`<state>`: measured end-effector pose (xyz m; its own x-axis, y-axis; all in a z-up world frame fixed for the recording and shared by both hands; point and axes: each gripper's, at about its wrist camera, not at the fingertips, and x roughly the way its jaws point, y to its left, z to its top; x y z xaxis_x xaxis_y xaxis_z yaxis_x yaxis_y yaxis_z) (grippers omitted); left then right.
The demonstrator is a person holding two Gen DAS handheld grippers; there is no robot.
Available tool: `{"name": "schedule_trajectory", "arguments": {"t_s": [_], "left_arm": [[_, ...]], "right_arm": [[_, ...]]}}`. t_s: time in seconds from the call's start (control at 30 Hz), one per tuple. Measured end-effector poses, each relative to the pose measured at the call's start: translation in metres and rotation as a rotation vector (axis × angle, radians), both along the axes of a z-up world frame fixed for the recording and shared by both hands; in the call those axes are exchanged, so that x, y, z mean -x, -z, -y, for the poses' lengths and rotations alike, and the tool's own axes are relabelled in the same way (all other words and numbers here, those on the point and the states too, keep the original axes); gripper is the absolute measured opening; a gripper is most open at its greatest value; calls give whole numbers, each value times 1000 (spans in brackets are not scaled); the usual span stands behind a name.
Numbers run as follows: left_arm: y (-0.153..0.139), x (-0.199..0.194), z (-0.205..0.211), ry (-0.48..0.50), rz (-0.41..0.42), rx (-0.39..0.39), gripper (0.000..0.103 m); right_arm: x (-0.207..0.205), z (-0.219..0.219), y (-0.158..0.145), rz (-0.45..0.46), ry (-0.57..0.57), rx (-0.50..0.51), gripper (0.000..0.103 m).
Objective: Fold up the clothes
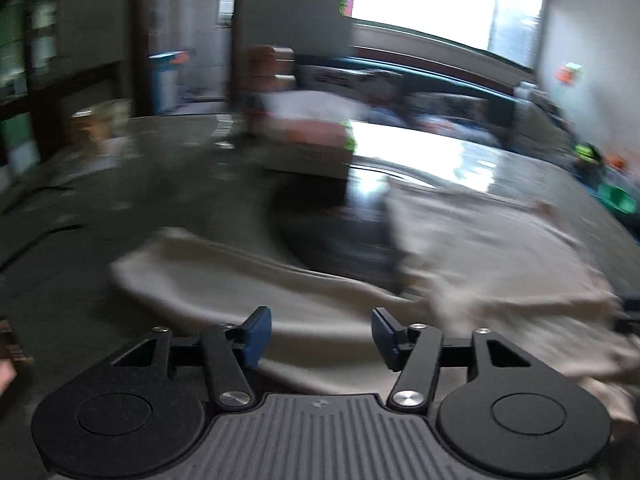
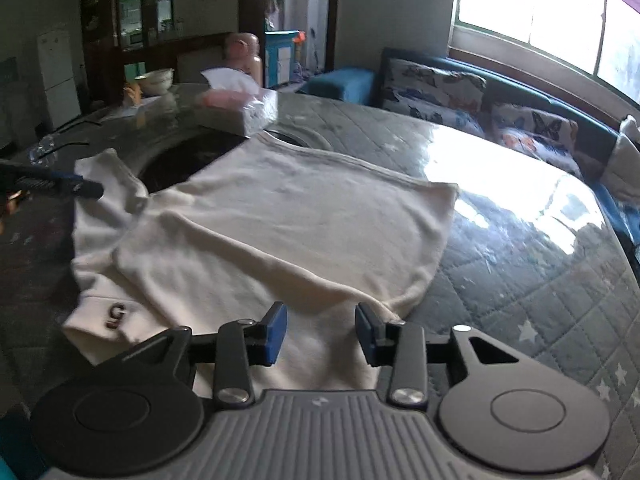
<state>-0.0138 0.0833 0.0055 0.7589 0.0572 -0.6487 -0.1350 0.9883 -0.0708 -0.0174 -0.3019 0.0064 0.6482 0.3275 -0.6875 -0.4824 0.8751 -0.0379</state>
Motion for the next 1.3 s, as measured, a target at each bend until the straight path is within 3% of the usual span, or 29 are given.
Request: {"name": "schedule_trajectory", "arguments": {"t_s": [0.27,0.37,0.43,0.5,0.6,0.73,0.83,0.9,1.1,1.2,1.3], "left_arm": [[4,-18,-64,-302,4,-50,64],[9,-22,-81,-323,-13,-20,61],[12,-24,-85,-326,-17,-13,47],[15,-26,-87,-329,-19,-8,43],[16,-29,-87,-342,-12,-16,27],[12,-28,-90,-323,-4,48,10],[-1,-20,-71,-250,27,56,8],[-12,-13,-53,-176,53,106,8],[-42,1,26,124,114,240,5],[-43,5,74,301,115,283,5],[-29,7,113,428,62,269,6]], "right_arm": [[5,-15,-4,-5,-38,-18,38],[8,-21,-2,-10,-55,-17,39],[10,-24,-1,-14,-62,-17,39],[13,-25,0,-11,-65,-9,43],[15,-23,1,-15,-62,-16,43],[18,-19,-2,-7,-55,-29,43],[19,-17,-5,-1,-47,-45,43],[18,-14,-7,-5,-39,-66,43],[17,-6,-14,-16,-22,-132,43],[17,-1,-17,-22,-1,-158,43],[16,3,-18,-29,15,-168,43]]}}
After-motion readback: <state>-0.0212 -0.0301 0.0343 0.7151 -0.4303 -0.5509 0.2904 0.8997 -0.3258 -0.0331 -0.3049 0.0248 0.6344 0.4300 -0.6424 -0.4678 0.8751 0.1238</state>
